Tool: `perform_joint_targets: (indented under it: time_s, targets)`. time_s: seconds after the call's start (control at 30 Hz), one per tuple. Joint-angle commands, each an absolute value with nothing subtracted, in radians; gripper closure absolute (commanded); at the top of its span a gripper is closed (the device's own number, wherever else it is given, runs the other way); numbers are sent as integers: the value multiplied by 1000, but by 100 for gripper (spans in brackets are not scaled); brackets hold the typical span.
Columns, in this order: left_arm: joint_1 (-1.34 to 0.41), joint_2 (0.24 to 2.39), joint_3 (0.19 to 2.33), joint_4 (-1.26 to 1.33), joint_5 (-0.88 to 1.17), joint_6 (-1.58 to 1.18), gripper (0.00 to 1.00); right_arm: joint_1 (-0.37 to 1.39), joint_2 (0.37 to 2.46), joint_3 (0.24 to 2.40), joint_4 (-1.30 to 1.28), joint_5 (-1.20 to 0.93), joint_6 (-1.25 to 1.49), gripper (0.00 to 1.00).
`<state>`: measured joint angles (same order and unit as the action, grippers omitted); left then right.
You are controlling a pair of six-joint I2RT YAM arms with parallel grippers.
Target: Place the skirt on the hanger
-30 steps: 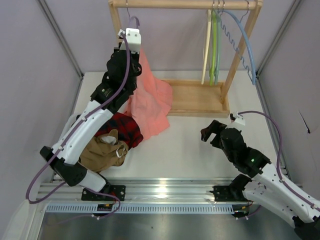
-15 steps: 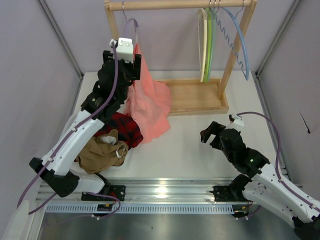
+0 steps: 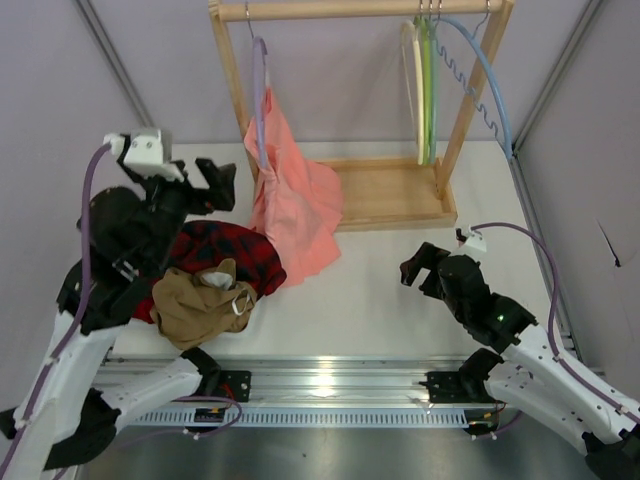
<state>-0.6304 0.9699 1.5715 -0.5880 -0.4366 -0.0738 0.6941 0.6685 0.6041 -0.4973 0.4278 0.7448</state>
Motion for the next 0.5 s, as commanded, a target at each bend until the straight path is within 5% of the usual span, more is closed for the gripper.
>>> perform_joint_targets:
  time_s: [0.0, 0.23, 0.47]
  targets:
    - [-627, 885, 1402, -663, -390, -170, 1, 689, 661, 606, -491, 425, 759, 1]
    - [-627, 769, 1027, -513, -273, -304, 1, 686, 664, 606, -506, 425, 785, 1]
    - [-627, 860, 887, -246, -314, -339, 1, 687, 680, 614, -500, 431, 795, 1]
